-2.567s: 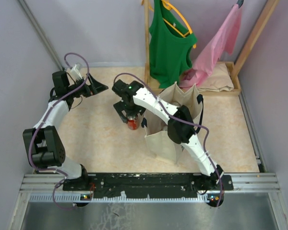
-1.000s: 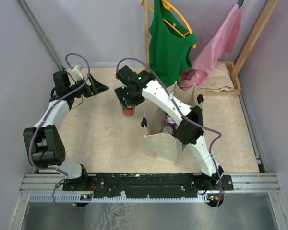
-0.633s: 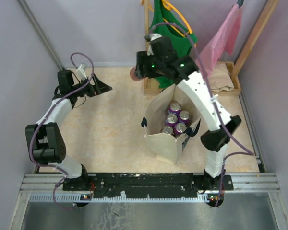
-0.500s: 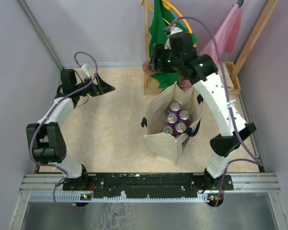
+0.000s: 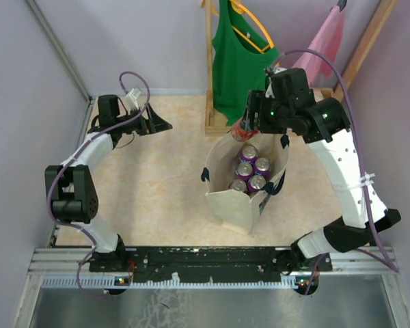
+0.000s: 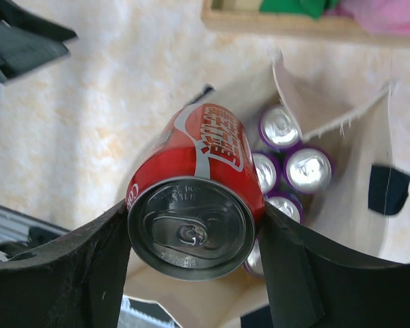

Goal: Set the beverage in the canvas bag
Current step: Place the drink in the canvas bag.

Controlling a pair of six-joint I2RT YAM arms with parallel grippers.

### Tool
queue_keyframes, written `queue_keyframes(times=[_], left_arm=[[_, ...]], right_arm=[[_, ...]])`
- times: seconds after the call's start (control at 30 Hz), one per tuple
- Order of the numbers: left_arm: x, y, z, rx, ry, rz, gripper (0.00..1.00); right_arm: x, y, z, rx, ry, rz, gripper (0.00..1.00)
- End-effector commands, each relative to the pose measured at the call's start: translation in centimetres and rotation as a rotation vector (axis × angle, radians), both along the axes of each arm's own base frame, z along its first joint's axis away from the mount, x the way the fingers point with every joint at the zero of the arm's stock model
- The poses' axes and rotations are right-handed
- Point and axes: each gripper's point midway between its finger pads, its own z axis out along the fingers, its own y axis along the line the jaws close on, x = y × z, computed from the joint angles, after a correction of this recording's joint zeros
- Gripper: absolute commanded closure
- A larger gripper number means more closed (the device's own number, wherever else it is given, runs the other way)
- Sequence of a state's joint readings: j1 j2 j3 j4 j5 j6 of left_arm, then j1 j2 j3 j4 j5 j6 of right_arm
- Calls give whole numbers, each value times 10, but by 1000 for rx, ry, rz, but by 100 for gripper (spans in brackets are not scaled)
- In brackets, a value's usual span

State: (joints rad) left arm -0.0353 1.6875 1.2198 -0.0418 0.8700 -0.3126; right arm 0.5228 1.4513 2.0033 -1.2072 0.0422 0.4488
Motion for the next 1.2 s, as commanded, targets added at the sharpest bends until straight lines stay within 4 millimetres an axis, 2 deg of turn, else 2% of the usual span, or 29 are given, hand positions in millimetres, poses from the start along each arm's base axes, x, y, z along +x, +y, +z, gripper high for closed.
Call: queue_keyframes(times=[0.0, 0.17, 0.43, 0.57, 0.77, 1.0, 1.17], left_arm=[[6, -8, 10, 1, -39, -39, 0], [8, -13, 7, 1, -33, -48, 0], [11, -16, 8, 5, -37, -56, 0], [11, -16, 6, 3, -31, -56, 0], [14, -17, 6, -6, -25, -61, 0], [19, -18, 6, -10, -25, -58, 0], [18, -20, 5, -4, -26, -57, 0]], right_arm=[[-18, -8, 2, 6, 4, -1, 100], [-21, -24, -36, -125, 108, -34, 100], [12, -22, -86, -261, 170, -47, 100], [33, -28, -95, -287, 165, -71, 100], [60, -50, -99, -317, 161, -146, 100], [72, -80, -101, -365, 160, -240, 100], [79, -95, -105, -392, 157, -273, 100]])
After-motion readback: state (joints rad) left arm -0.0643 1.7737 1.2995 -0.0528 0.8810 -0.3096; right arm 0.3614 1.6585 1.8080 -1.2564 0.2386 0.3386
